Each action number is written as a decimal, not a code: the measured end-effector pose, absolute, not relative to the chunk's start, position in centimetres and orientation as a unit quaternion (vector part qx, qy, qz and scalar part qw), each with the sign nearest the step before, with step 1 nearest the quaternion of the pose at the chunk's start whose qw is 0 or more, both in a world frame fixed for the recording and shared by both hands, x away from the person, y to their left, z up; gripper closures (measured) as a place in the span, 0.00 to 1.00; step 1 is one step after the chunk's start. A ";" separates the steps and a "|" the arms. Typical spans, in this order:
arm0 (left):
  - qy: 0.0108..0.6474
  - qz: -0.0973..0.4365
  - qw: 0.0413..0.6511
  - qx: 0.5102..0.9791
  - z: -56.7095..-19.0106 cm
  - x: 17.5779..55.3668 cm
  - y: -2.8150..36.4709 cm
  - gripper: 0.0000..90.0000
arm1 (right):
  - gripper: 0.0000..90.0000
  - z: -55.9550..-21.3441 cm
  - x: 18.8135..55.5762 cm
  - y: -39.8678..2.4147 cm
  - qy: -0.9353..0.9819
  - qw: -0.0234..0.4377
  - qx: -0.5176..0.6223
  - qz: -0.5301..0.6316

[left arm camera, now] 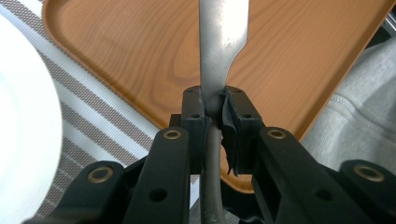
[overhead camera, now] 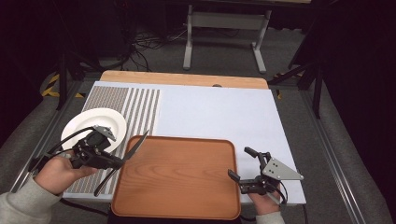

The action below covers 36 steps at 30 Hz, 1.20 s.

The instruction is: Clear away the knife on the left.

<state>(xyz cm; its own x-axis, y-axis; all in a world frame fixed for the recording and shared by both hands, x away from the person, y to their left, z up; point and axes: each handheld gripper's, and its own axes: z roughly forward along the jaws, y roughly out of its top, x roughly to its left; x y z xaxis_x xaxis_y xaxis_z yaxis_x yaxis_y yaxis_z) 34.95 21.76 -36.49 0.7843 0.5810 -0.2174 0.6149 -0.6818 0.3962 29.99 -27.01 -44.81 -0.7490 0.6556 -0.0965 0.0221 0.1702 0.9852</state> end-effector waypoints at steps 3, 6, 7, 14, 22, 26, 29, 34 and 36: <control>0.328 -0.037 0.236 0.914 -36.6 35.0 21.4 0.89 | 0.06 -44.8 30.0 -27.0 0.718 0.264 0.235 0.600; 0.327 -0.039 0.240 0.913 -36.8 35.0 20.6 0.89 | 0.06 -44.8 30.0 -26.9 0.719 0.264 0.233 0.599; 0.327 -0.039 0.240 0.913 -36.8 35.0 20.6 0.89 | 0.06 -44.8 30.0 -26.9 0.719 0.264 0.232 0.599; 0.326 -0.051 0.244 0.912 -37.4 34.9 19.0 0.89 | 0.06 -44.8 30.0 -27.0 0.719 0.265 0.231 0.600; 0.321 -0.054 0.243 0.914 -38.4 35.0 17.6 0.89 | 0.06 -44.7 30.0 -27.0 0.719 0.265 0.230 0.600; 0.321 -0.051 0.234 0.916 -39.1 35.0 16.9 0.89 | 0.06 -44.7 29.9 -27.0 0.718 0.265 0.229 0.601; 0.325 -0.051 0.230 0.916 -39.5 35.0 16.7 0.89 | 0.06 -44.7 29.9 -27.1 0.718 0.265 0.231 0.601; 0.330 -0.048 0.222 0.916 -40.3 35.2 16.4 0.89 | 0.06 -44.6 29.9 -27.1 0.717 0.266 0.230 0.602; 0.333 -0.050 0.221 0.915 -40.6 35.3 16.5 0.89 | 0.06 -44.7 29.9 -27.1 0.718 0.265 0.230 0.601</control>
<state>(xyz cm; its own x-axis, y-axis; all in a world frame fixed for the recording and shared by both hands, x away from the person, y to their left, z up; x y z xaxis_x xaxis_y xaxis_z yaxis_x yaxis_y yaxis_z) 35.28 16.50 -40.64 0.7733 0.5876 -0.2381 0.6315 -0.6805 0.3715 29.89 -27.06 -44.66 -0.7530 0.6498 -0.1039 0.0113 0.1707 0.9853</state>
